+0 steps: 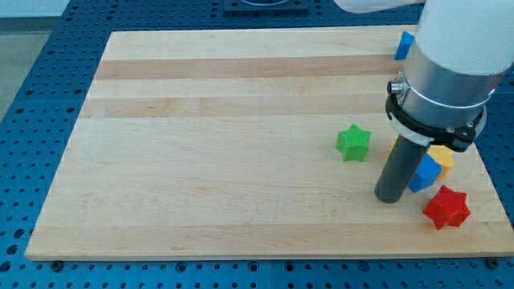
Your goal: Move the yellow hexagon towards bottom of the red circle
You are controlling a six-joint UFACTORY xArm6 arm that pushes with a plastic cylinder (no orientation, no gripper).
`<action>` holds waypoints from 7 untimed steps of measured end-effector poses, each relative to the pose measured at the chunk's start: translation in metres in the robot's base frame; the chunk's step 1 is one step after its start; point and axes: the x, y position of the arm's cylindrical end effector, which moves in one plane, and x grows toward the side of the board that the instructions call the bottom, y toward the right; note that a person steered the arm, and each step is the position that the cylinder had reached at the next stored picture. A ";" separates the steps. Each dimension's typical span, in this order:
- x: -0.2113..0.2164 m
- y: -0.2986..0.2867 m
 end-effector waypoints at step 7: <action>-0.002 0.030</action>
